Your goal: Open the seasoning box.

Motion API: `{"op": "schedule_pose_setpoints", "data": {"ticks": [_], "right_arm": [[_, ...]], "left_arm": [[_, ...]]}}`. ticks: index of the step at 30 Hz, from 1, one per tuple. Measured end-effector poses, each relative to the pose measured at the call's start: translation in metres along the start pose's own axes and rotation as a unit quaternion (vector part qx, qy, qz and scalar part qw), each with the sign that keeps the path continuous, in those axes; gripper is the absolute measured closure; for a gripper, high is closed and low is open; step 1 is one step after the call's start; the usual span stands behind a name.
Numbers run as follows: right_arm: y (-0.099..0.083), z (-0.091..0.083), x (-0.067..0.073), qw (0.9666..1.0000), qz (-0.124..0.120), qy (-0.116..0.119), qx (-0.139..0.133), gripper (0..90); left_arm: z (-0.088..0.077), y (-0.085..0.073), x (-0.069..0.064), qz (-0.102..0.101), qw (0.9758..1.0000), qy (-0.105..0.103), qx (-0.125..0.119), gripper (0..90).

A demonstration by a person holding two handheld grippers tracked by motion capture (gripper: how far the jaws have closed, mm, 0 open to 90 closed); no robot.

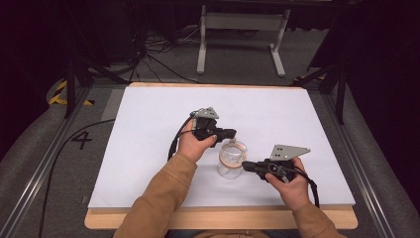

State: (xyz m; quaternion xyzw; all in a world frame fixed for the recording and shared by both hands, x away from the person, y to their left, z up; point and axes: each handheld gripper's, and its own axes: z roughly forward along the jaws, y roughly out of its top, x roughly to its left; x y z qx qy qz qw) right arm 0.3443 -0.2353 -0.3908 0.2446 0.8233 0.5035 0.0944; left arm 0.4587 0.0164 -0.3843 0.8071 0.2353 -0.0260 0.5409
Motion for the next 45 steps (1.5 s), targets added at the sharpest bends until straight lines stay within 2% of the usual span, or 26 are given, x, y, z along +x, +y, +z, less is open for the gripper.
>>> {"op": "schedule_pose_setpoints", "data": {"ticks": [8, 20, 22, 24, 26, 28, 36, 45], "right_arm": [[-0.002, 0.001, -0.003, 0.9992, 0.017, 0.002, -0.036, 90.0], [-0.004, 0.000, -0.004, 0.9986, 0.019, 0.004, -0.050, 90.0], [-0.005, 0.000, -0.004, 0.9986, 0.019, 0.004, -0.050, 90.0], [-0.005, 0.000, -0.004, 0.9986, 0.019, 0.004, -0.050, 90.0], [-0.004, 0.000, -0.004, 0.9986, 0.018, 0.004, -0.050, 90.0], [-0.004, 0.000, -0.004, 0.9986, 0.017, 0.004, -0.049, 90.0], [0.003, -0.002, -0.007, 0.9981, 0.010, 0.006, -0.060, 90.0], [0.017, 0.000, -0.017, 0.9971, -0.006, 0.015, -0.074, 90.0]], "left_arm": [[0.000, 0.000, 0.000, 0.001, 1.0000, 0.001, 0.001, 88.0], [0.000, 0.000, -0.001, -0.001, 1.0000, 0.002, 0.001, 87.9], [-0.001, 0.001, -0.001, -0.001, 1.0000, 0.005, 0.004, 88.0], [-0.003, 0.002, -0.002, 0.006, 0.9998, 0.017, -0.003, 87.9], [-0.006, 0.003, -0.002, 0.004, 0.9998, 0.020, -0.007, 87.6], [-0.009, 0.004, -0.002, 0.011, 0.9996, 0.024, -0.006, 87.6], [-0.032, 0.002, -0.003, 0.004, 0.9987, 0.045, -0.021, 88.0], [-0.072, -0.009, -0.003, -0.003, 0.9948, 0.098, -0.025, 88.0]]}}
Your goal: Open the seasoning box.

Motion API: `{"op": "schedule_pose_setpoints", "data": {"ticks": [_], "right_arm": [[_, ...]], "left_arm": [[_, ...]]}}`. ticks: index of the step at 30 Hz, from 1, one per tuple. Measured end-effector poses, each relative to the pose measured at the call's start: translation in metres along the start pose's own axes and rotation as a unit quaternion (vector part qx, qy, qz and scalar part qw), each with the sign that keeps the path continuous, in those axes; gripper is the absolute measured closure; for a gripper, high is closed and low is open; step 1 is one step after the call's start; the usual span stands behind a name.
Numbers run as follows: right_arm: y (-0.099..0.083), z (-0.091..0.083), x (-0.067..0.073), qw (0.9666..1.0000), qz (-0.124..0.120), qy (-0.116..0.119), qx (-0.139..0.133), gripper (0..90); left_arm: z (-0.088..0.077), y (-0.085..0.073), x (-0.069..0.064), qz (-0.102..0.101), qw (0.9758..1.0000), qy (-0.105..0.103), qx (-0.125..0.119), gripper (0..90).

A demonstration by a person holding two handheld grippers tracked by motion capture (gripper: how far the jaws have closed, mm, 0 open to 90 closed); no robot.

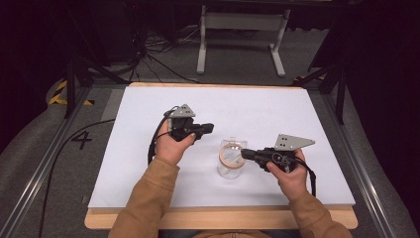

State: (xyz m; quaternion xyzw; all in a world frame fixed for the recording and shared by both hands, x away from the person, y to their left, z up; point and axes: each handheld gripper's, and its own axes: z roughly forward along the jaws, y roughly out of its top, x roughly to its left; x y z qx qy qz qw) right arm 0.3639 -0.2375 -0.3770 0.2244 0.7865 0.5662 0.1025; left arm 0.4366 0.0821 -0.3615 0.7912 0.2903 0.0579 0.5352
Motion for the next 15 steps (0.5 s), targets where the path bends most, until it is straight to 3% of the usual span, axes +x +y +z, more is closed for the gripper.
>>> {"op": "schedule_pose_setpoints", "data": {"ticks": [3, 7, 8, 10, 15], "right_arm": [[0.004, 0.002, -0.005, 1.0000, -0.001, 0.003, -0.004, 90.0], [0.009, 0.004, -0.015, 0.9999, 0.002, 0.006, -0.012, 90.0], [0.009, 0.004, -0.015, 0.9999, 0.002, 0.006, -0.012, 90.0], [0.012, 0.006, -0.022, 0.9999, 0.001, 0.006, -0.012, 90.0], [0.016, 0.009, -0.030, 0.9999, 0.005, 0.007, -0.015, 90.0]], "left_arm": [[-0.013, -0.005, 0.003, -0.007, 0.9998, 0.018, -0.003, 87.9], [-0.031, -0.014, 0.009, -0.017, 0.9982, 0.053, 0.020, 86.7], [-0.031, -0.014, 0.009, -0.017, 0.9982, 0.053, 0.020, 86.7], [-0.045, -0.021, 0.014, -0.035, 0.9967, 0.070, 0.021, 86.6], [-0.063, -0.029, 0.019, -0.049, 0.9946, 0.088, 0.022, 86.2]]}}
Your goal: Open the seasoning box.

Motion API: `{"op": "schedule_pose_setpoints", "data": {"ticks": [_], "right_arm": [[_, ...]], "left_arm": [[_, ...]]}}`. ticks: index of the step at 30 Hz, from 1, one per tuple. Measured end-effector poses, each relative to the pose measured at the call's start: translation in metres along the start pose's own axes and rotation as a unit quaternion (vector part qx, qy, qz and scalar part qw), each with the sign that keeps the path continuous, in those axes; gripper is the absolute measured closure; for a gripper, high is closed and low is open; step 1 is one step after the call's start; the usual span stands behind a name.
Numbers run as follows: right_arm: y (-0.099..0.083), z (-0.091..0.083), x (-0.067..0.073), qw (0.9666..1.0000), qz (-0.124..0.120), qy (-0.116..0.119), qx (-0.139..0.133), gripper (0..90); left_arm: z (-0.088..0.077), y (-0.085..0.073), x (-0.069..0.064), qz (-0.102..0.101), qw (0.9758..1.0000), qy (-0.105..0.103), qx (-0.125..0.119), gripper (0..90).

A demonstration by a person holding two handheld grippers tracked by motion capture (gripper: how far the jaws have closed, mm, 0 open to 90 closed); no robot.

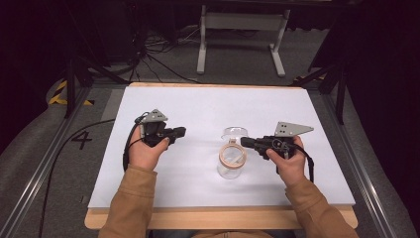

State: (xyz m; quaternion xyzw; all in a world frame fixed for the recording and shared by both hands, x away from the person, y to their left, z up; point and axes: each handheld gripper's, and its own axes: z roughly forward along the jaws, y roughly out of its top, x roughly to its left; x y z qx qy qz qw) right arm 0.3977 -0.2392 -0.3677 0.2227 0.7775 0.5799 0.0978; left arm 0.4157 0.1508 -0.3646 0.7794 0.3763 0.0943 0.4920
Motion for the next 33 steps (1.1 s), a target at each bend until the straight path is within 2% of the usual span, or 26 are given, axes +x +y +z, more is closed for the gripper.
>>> {"op": "schedule_pose_setpoints", "data": {"ticks": [7, 10, 12, 21, 25, 28, 29, 33], "right_arm": [[0.001, 0.006, -0.013, 0.9999, 0.005, -0.010, 0.004, 90.0], [-0.001, 0.007, -0.017, 0.9997, 0.006, -0.022, 0.009, 90.0], [-0.002, 0.008, -0.018, 0.9997, 0.012, -0.020, 0.010, 90.0], [0.002, 0.005, -0.013, 0.9997, 0.003, -0.021, 0.011, 90.0], [0.007, 0.001, -0.011, 0.9997, -0.007, -0.021, 0.010, 89.0], [0.015, -0.012, -0.013, 0.9993, -0.016, -0.032, 0.013, 81.1], [0.015, -0.012, -0.013, 0.9993, -0.016, -0.032, 0.013, 81.1], [0.023, -0.040, -0.021, 0.9982, -0.008, -0.056, 0.023, 67.8]], "left_arm": [[-0.018, -0.008, 0.009, -0.015, 0.9998, 0.015, 0.000, 85.5], [-0.020, -0.008, 0.010, -0.015, 0.9998, 0.016, 0.001, 85.8], [-0.019, -0.008, 0.010, -0.015, 0.9998, 0.016, 0.001, 85.9], [-0.017, -0.007, 0.007, -0.014, 0.9999, 0.008, 0.002, 85.2], [-0.018, -0.005, 0.006, -0.007, 1.0000, 0.005, 0.003, 83.4], [-0.019, -0.005, 0.006, -0.005, 1.0000, 0.000, 0.006, 81.9], [-0.019, -0.005, 0.006, -0.006, 1.0000, -0.002, 0.007, 81.9], [-0.022, -0.005, 0.009, -0.003, 0.9999, 0.002, 0.013, 80.2]]}}
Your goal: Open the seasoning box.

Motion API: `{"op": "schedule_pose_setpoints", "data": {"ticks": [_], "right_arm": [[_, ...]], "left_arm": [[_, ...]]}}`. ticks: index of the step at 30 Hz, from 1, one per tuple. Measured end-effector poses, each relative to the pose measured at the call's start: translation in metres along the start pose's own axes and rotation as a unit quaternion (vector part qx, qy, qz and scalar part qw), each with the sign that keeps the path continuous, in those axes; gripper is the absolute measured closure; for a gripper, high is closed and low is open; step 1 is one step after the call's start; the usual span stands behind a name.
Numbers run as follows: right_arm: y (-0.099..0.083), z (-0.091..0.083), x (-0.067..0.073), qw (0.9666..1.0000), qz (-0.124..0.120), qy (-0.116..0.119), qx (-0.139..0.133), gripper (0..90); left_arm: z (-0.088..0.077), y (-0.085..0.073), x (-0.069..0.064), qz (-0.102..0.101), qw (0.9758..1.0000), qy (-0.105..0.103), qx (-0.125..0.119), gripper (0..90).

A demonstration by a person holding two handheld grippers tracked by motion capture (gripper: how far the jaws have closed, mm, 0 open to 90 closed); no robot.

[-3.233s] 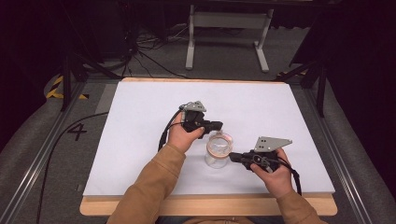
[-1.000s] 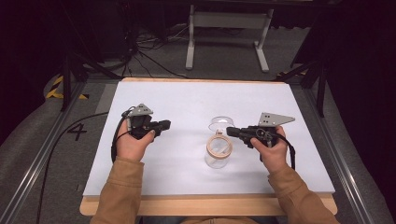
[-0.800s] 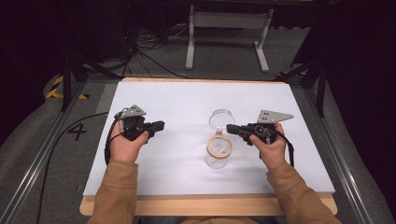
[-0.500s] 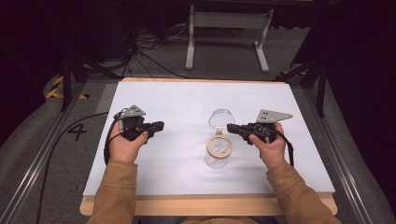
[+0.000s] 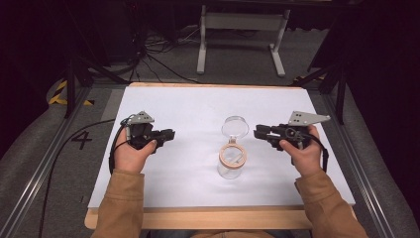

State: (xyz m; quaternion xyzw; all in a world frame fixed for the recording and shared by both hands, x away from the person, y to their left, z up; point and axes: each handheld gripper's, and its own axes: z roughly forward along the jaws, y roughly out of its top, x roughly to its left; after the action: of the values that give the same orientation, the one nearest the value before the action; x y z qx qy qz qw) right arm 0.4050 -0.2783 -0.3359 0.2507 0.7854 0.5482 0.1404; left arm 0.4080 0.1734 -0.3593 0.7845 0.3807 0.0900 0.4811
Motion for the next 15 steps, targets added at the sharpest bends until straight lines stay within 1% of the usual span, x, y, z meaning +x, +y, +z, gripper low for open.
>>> {"op": "schedule_pose_setpoints", "data": {"ticks": [1, 2, 4, 7, 8, 9, 11, 12, 14, 15], "right_arm": [[0.000, 0.000, 0.000, 1.0000, 0.000, 0.000, 0.000, 67.8], [0.000, -0.006, -0.003, 1.0000, 0.002, -0.005, -0.002, 66.3], [0.000, -0.018, -0.010, 0.9997, 0.008, -0.024, -0.006, 60.8], [-0.005, -0.035, -0.023, 0.9980, 0.029, -0.056, -0.003, 57.3], [-0.006, -0.038, -0.026, 0.9975, 0.035, -0.062, 0.000, 56.4], [-0.009, -0.042, -0.030, 0.9967, 0.039, -0.072, 0.002, 55.3], [-0.014, -0.048, -0.037, 0.9947, 0.049, -0.088, 0.016, 53.5], [-0.016, -0.051, -0.041, 0.9937, 0.053, -0.096, 0.023, 53.4], [-0.022, -0.055, -0.048, 0.9916, 0.061, -0.110, 0.030, 51.4], [-0.027, -0.058, -0.052, 0.9899, 0.070, -0.117, 0.040, 51.3]], "left_arm": [[0.000, 0.000, 0.000, 0.000, 1.0000, 0.000, 0.000, 79.8], [-0.001, 0.000, 0.001, -0.004, 1.0000, 0.000, 0.000, 79.8], [-0.003, 0.000, 0.002, -0.007, 1.0000, 0.003, -0.001, 79.0], [-0.004, 0.000, 0.006, -0.012, 0.9999, 0.009, -0.001, 77.7], [-0.004, 0.000, 0.007, -0.013, 0.9999, 0.011, 0.000, 77.4], [-0.004, 0.000, 0.008, -0.018, 0.9998, 0.013, 0.000, 77.0], [-0.004, 0.000, 0.012, -0.017, 0.9997, 0.018, 0.007, 75.9], [-0.004, 0.000, 0.013, -0.020, 0.9995, 0.024, 0.008, 75.7], [-0.003, -0.001, 0.017, -0.023, 0.9992, 0.031, 0.013, 75.1], [-0.002, -0.001, 0.019, -0.026, 0.9991, 0.032, 0.012, 74.7]]}}
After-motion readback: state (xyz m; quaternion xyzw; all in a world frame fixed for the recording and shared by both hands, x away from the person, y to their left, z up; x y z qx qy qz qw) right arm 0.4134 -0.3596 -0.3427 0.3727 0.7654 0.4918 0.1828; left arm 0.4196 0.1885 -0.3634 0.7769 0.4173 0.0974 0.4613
